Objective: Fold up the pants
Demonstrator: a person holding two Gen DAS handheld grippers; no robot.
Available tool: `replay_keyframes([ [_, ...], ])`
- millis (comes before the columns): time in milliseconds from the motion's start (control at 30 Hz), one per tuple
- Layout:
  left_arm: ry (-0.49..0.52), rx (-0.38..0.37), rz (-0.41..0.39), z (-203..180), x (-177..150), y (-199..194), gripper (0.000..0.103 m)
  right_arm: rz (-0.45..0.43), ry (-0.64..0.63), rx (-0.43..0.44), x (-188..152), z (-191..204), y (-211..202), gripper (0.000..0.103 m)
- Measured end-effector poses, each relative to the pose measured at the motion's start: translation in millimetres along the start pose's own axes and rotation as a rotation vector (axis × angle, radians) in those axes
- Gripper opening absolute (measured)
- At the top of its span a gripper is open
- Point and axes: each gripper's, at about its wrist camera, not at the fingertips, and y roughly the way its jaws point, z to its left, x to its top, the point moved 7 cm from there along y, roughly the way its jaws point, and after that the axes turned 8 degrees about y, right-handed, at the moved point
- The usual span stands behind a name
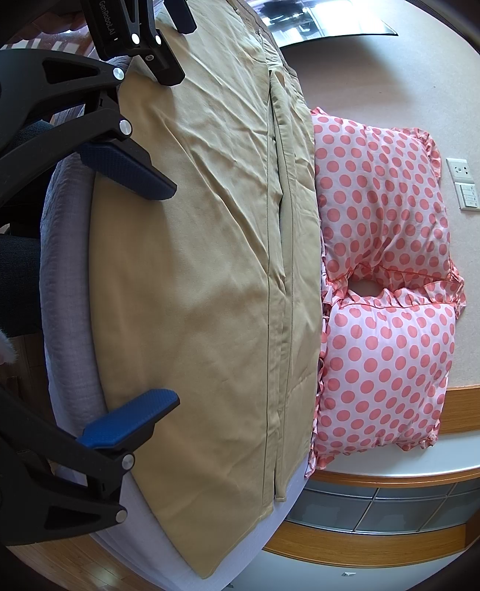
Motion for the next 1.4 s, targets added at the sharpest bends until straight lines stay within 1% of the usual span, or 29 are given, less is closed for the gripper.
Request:
replay_keyframes([
  [1400, 0.0, 0.0, -0.004, 0.0, 0.3, -0.2, 0.101, -0.005, 0.0, 0.001, -1.0, -0.4, -1.5, 0.102],
])
